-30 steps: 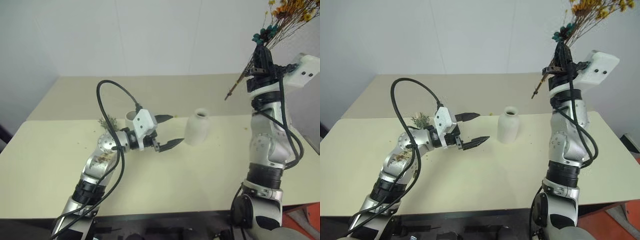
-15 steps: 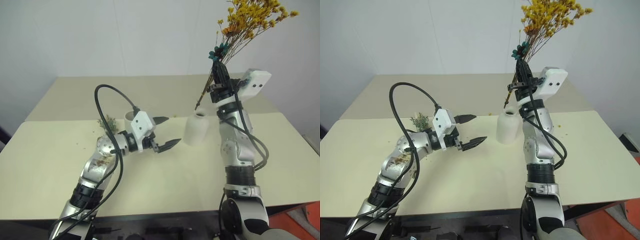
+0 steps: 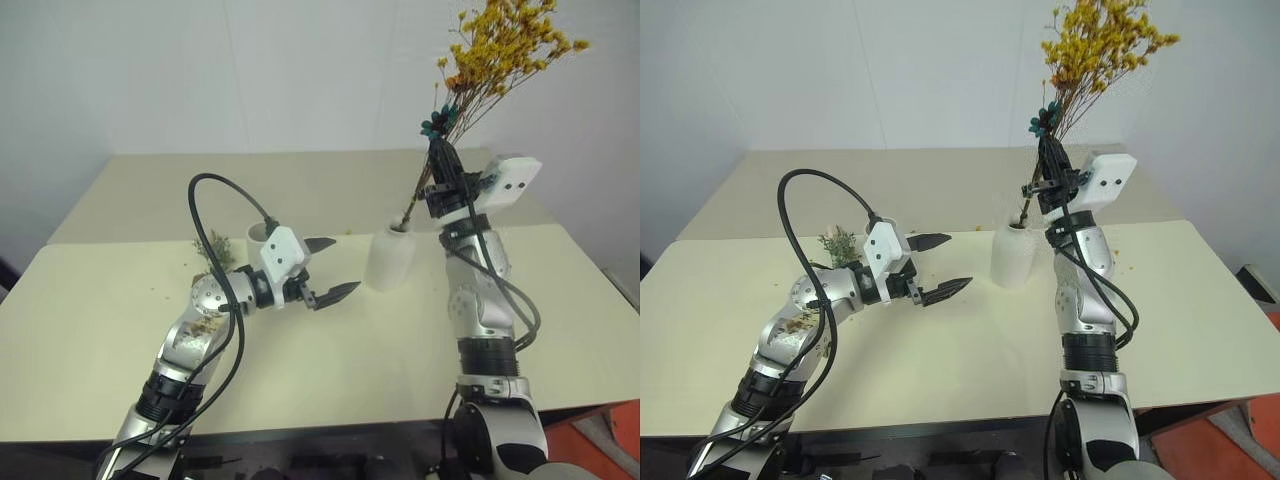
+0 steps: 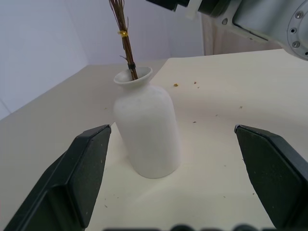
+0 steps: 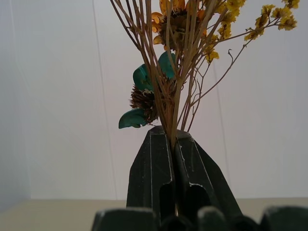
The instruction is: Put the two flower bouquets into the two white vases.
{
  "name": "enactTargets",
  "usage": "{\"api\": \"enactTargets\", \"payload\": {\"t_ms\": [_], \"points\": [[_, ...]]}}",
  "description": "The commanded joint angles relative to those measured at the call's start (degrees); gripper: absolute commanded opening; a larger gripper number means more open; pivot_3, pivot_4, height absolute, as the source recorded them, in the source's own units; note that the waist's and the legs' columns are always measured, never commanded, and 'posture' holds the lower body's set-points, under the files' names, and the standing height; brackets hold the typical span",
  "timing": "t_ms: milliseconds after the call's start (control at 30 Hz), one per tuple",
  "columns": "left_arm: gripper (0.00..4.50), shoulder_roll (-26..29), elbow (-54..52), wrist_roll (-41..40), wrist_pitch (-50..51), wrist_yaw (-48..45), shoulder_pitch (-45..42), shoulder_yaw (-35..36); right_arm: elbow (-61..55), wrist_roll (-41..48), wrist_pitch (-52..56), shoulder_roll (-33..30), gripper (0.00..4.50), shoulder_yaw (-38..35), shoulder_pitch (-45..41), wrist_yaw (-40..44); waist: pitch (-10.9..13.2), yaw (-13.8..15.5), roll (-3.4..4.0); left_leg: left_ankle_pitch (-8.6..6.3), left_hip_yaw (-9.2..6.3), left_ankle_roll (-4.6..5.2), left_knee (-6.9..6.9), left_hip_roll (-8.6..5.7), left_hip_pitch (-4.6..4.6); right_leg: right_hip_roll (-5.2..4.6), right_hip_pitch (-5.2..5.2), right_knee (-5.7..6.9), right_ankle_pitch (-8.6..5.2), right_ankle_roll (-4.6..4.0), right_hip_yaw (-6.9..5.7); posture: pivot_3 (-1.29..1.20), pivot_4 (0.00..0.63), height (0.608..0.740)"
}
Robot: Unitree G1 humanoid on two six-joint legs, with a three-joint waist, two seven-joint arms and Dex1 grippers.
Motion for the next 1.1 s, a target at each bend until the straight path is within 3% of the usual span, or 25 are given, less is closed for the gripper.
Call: {"api": "enactTargets", "payload": {"t_ms": [33, 500, 667, 933, 967, 1100], "points": [[4.5, 0.12, -2.22, -0.11, -0.42, 0.2, -0.07, 0.13, -0.08, -1.35, -2.94, -0.1, 0.04, 0.72, 1.18, 0.45, 0.0, 0.04, 0.0, 0.0, 0.0, 0.0, 0.0, 0.0, 0.0, 0.0, 0.0, 0.0, 0.0, 0.0, 0.0, 0.0, 0.15, 0.74], [4.5, 0.0, -2.42, 0.11, -0.63, 0.42, 0.2, -0.04, 1.58, -5.88, -7.74, 0.98, 0.04, 4.22, 5.46, 1.04, 0.0, 0.06, 0.0, 0.0, 0.0, 0.0, 0.0, 0.0, 0.0, 0.0, 0.01, -0.01, 0.0, 0.0, 0.01, 0.0, 0.15, 0.74], [4.5, -0.5, -1.95, -0.06, -0.84, 0.48, -0.36, -0.01, -0.77, -6.15, -7.16, 1.39, 1.46, 5.13, 6.98, 0.66, 0.0, 0.06, 0.0, 0.0, 0.01, 0.0, 0.0, -0.01, 0.0, 0.0, 0.0, -0.01, 0.0, 0.0, 0.01, 0.0, 0.15, 0.74], [4.5, -2.0, 0.13, 0.22, -2.01, 0.58, -1.71, -0.01, -5.37, -6.95, -5.2, 0.75, 4.28, 5.71, 10.38, -0.33, 0.0, 0.13, 0.0, 0.0, 0.0, 0.0, 0.0, -0.01, 0.0, 0.0, 0.01, -0.01, 0.0, 0.0, 0.01, 0.0, 0.15, 0.74], [4.5, -2.4, 0.37, 0.0, -1.99, 0.81, -1.97, 0.23, -6.18, -7.2, -4.73, 0.44, 4.47, 5.81, 10.94, -0.53, 0.0, 0.15, 0.0, 0.0, 0.0, 0.0, 0.0, -0.01, 0.0, -0.01, 0.02, 0.0, 0.0, 0.0, 0.01, 0.0, 0.15, 0.74], [4.5, -3.46, 0.94, -0.89, -1.74, 1.23, -2.71, 1.11, -8.08, -9.08, -2.75, -0.46, 4.47, 5.95, 12.44, -2.75, 0.0, 0.15, 0.0, 0.0, 0.0, 0.0, 0.0, -0.01, 0.0, 0.0, 0.01, -0.01, 0.0, 0.0, 0.01, 0.0, 0.15, 0.74]]}}
